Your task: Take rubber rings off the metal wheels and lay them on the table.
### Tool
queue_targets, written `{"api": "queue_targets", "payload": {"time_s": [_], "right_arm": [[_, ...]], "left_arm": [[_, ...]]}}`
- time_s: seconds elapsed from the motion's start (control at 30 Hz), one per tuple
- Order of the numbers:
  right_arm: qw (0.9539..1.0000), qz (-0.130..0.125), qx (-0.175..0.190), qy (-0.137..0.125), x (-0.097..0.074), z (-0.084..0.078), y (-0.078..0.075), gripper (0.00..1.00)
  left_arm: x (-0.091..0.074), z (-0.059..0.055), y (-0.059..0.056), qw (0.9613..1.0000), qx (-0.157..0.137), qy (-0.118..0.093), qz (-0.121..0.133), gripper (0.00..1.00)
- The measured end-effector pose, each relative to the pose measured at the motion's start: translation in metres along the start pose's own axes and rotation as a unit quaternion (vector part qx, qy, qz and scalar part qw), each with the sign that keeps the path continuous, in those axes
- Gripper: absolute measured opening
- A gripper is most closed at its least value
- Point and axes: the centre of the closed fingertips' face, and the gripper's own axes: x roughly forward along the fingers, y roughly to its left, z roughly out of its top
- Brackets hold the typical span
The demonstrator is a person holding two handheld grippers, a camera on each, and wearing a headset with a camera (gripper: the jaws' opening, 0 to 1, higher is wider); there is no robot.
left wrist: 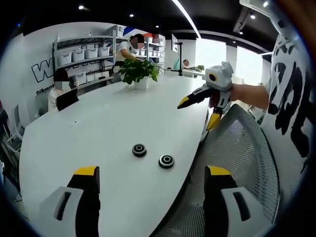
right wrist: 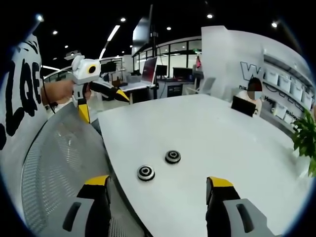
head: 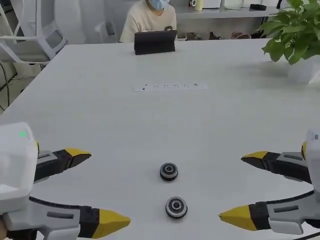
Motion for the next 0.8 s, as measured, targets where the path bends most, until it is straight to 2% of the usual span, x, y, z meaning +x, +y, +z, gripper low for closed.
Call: {"api": "queue_targets", "payload": {"time_s": [0.8], "right_arm": [[0.9997,0.01,-0.024,0.0,0.005,0.014,-0.003,0.78]], "left_arm": [[0.005,0.008,-0.003,0.9996,0.022,0.005,-0.015,0.84]]}}
